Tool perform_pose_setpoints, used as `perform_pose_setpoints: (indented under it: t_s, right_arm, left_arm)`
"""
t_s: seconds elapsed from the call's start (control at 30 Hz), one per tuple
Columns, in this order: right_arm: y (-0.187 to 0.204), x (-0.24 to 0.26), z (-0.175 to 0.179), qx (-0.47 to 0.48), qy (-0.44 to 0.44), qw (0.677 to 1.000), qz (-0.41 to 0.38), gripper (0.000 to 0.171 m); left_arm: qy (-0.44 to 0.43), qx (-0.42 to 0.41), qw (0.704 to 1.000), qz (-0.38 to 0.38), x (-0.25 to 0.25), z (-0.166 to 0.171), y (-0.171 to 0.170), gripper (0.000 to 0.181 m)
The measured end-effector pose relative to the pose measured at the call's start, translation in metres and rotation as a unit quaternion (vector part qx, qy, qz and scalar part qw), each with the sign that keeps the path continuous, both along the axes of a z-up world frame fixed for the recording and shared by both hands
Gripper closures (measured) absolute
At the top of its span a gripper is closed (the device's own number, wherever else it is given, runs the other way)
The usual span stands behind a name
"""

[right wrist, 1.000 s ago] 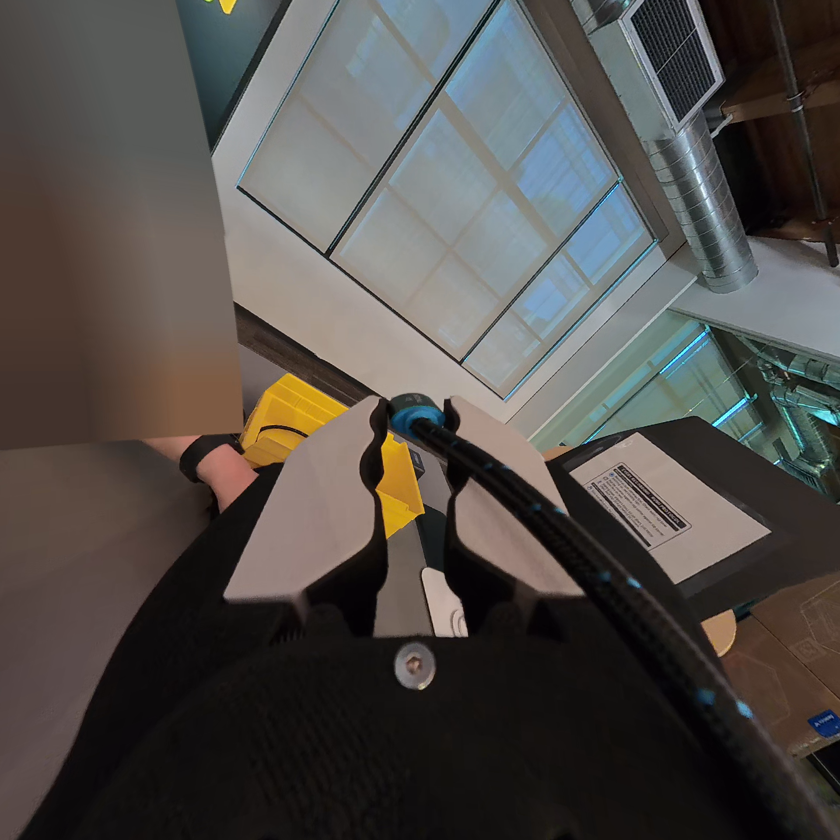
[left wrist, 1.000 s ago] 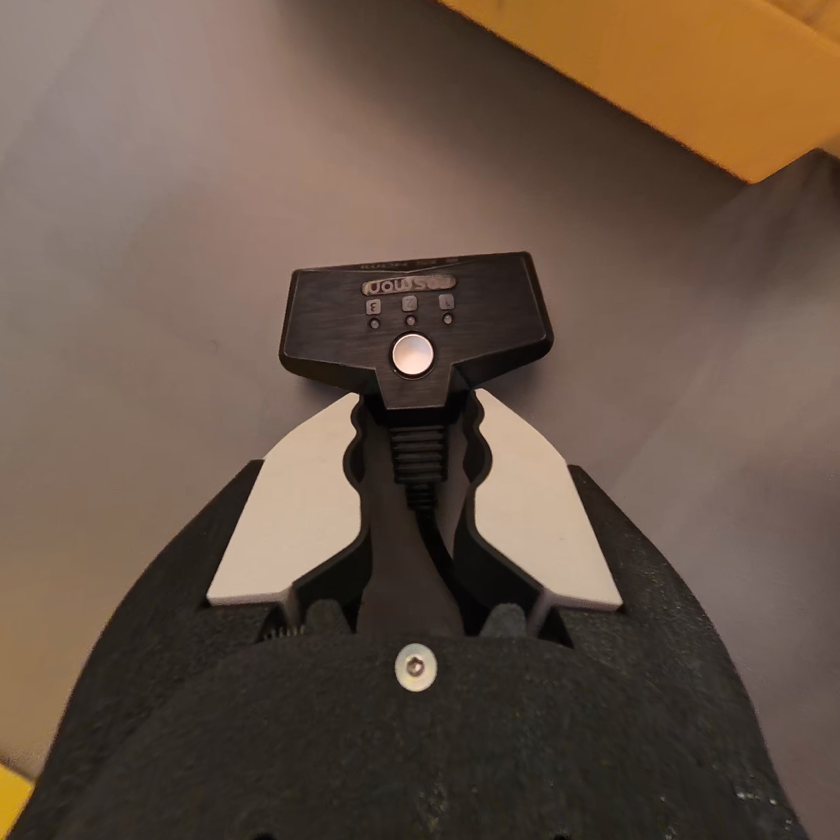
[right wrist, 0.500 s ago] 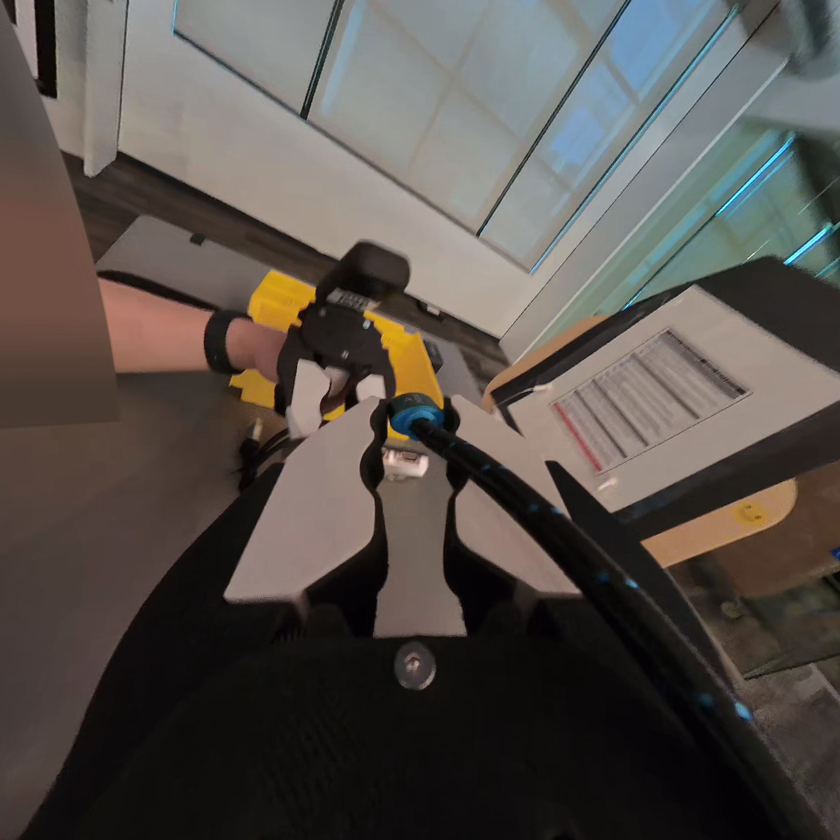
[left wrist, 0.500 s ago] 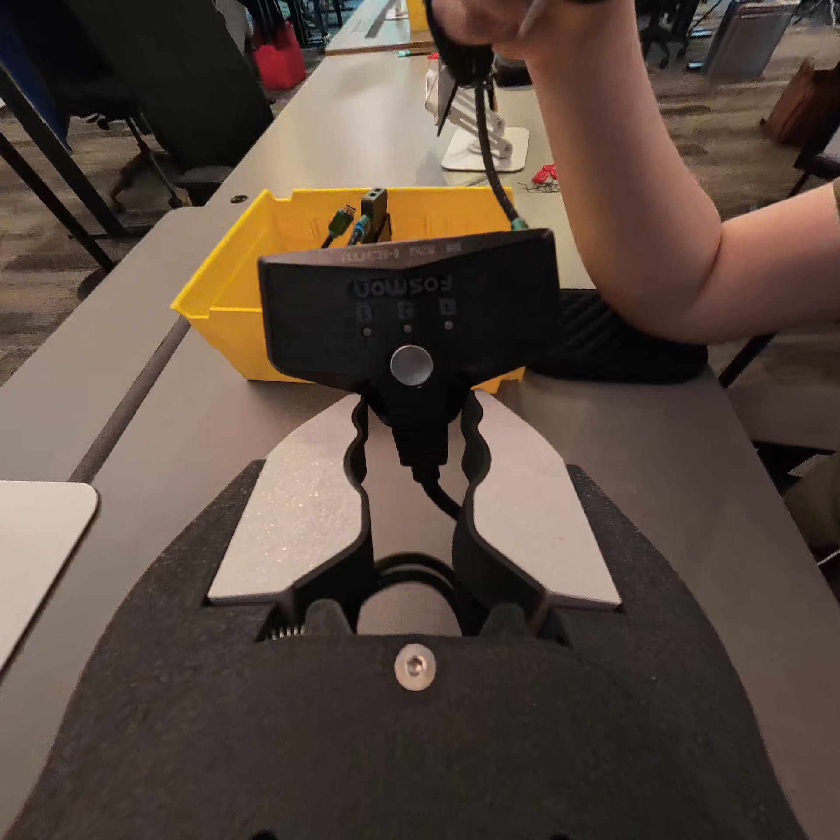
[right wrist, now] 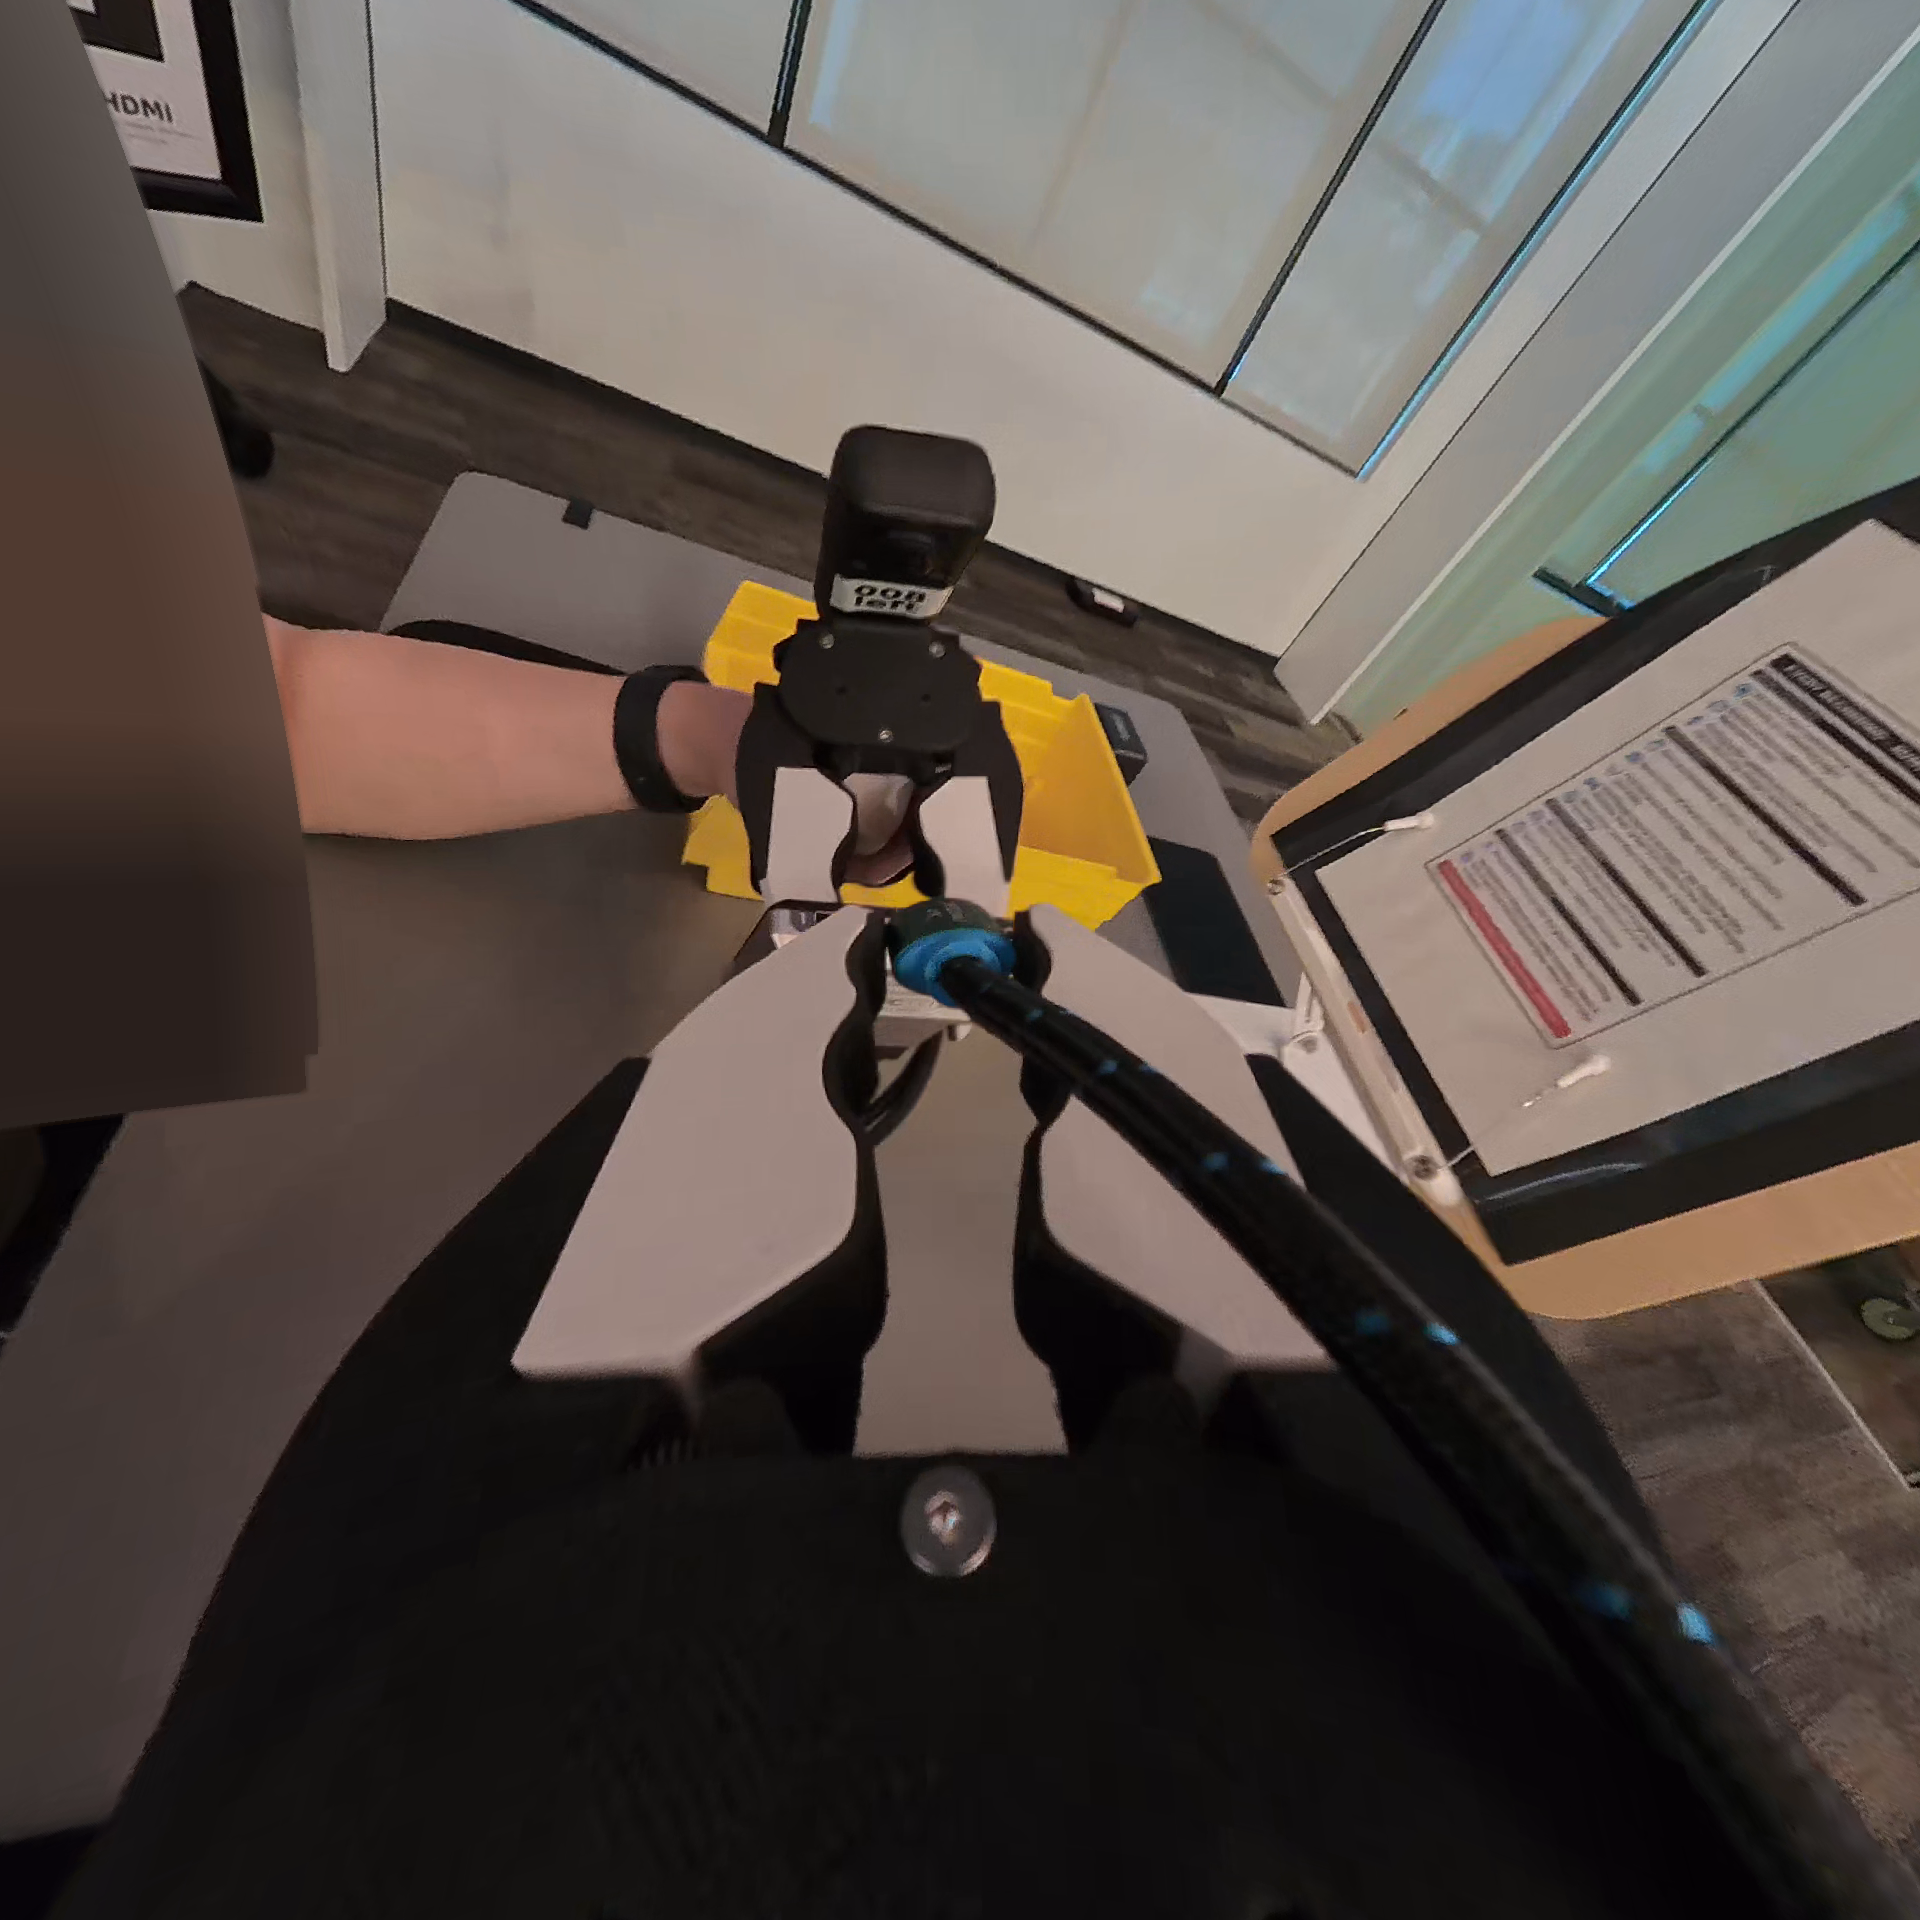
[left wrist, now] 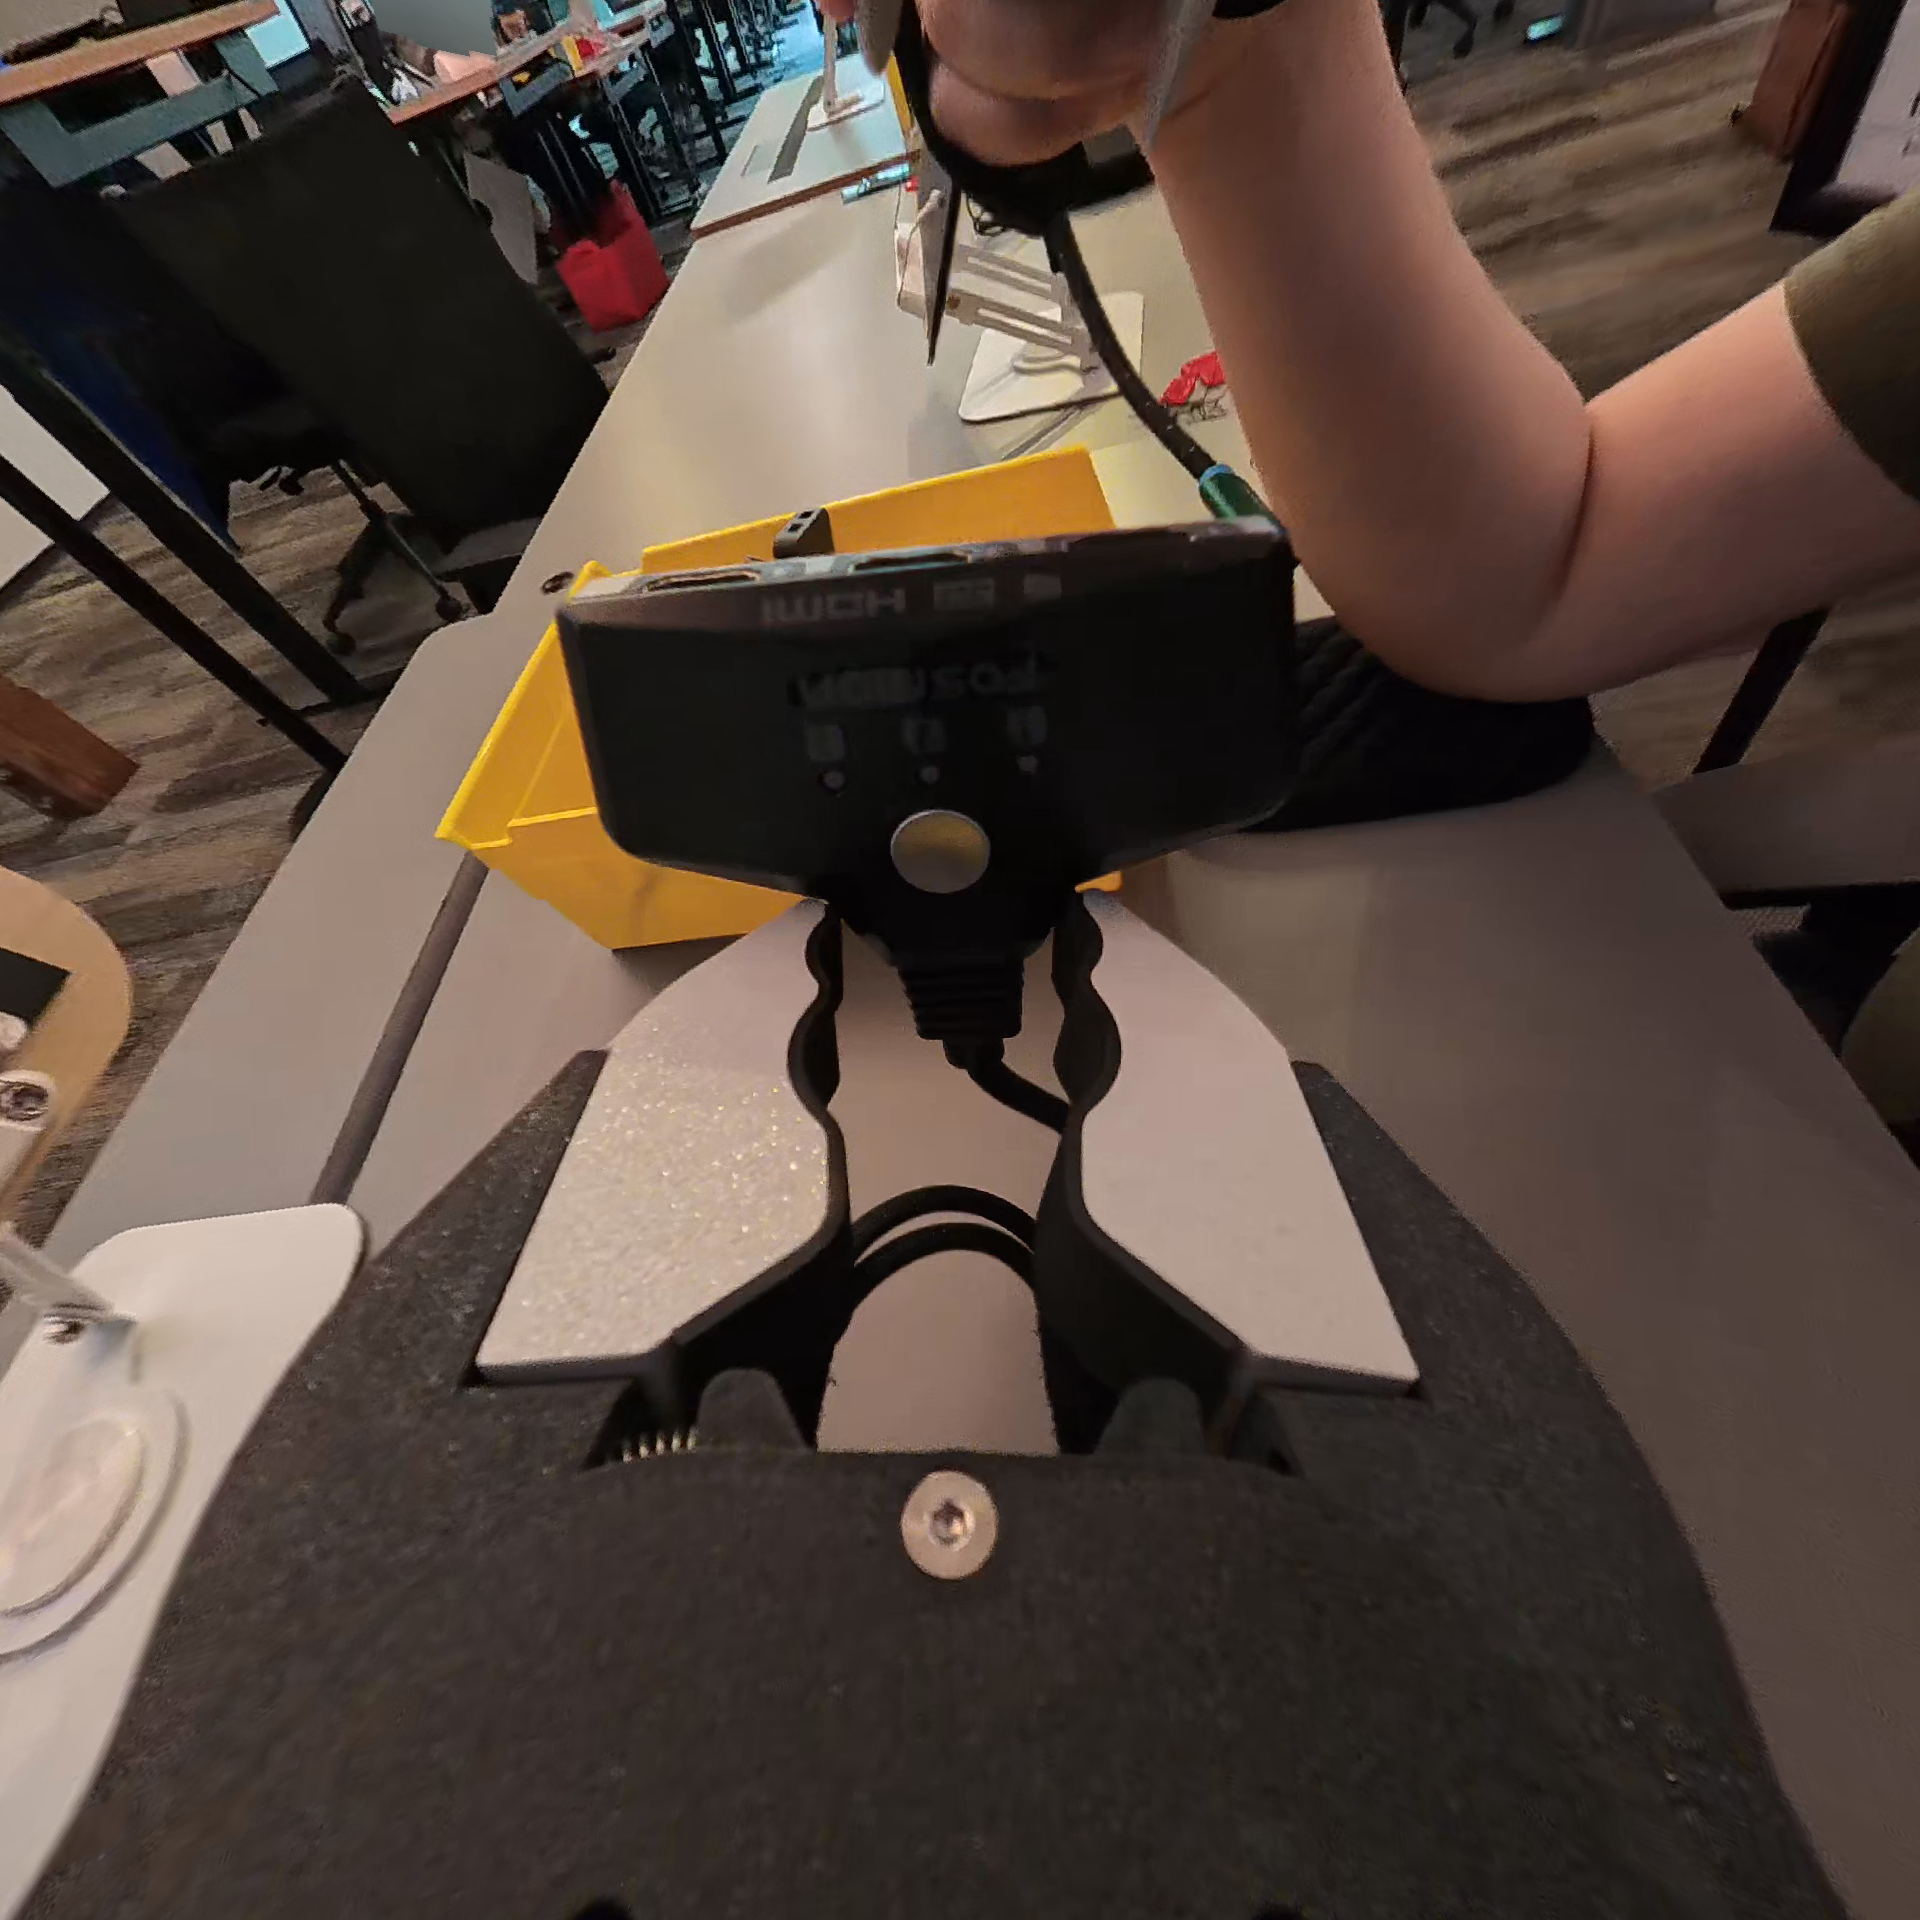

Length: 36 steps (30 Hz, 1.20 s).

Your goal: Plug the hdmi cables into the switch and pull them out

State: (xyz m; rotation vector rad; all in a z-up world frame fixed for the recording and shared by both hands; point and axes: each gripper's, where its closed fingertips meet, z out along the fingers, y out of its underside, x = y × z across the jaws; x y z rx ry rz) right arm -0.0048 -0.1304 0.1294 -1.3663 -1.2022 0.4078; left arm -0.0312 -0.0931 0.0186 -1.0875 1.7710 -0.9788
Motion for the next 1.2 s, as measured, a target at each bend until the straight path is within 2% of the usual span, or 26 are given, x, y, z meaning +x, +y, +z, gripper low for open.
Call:
perform_pose_setpoints:
  t_s: [0.03,0.17,0.47,0.8,1.2]
  right_arm:
    - [-0.002,-0.003,-0.001,-0.007,-0.003,1.0,0.001,0.148]
    - [-0.013,-0.018,-0.011,-0.05,-0.023,0.998,0.008,0.148]
    - [-0.013,-0.021,-0.044,-0.129,-0.09,0.987,-0.027,0.148]
    - [-0.015,-0.014,-0.064,-0.16,-0.138,0.977,-0.033,0.148]
    - [-0.008,-0.017,-0.076,-0.174,-0.16,0.971,-0.043,0.147]
  left_arm:
    - [0.001,0.012,1.0,0.0,-0.003,0.002,-0.001,0.143]
    - [0.004,0.039,0.999,0.01,-0.009,0.006,0.0,0.143]
    - [0.045,0.056,0.997,-0.001,0.0,-0.015,-0.007,0.143]
    - [0.075,0.063,0.995,-0.007,0.011,-0.032,-0.014,0.143]
    - [0.073,0.06,0.996,-0.003,0.012,-0.032,-0.013,0.143]
